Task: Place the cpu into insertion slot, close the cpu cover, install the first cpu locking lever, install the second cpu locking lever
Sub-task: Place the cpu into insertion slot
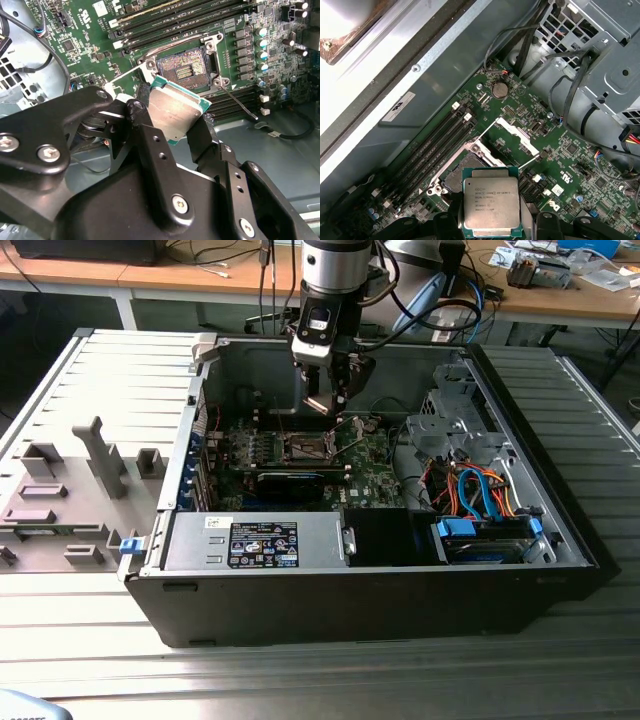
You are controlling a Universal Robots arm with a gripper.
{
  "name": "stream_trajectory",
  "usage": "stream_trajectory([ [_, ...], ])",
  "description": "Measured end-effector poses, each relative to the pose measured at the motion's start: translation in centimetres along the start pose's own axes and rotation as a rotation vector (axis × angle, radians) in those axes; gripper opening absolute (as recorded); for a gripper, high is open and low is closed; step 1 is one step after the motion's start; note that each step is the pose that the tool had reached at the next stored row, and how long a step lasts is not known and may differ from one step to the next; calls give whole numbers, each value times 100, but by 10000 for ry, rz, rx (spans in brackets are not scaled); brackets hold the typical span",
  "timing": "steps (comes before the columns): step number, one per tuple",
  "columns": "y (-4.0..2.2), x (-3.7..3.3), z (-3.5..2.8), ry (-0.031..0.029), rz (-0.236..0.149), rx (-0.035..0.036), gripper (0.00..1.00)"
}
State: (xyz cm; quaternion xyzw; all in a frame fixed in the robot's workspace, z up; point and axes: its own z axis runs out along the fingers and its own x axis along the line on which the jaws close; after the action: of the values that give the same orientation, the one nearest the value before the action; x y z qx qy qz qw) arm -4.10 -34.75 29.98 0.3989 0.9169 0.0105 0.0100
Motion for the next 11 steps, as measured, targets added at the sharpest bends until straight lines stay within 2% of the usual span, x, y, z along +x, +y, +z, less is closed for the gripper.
stream_trajectory([
  [11, 0, 0, 4, -2, 64, 2, 55],
])
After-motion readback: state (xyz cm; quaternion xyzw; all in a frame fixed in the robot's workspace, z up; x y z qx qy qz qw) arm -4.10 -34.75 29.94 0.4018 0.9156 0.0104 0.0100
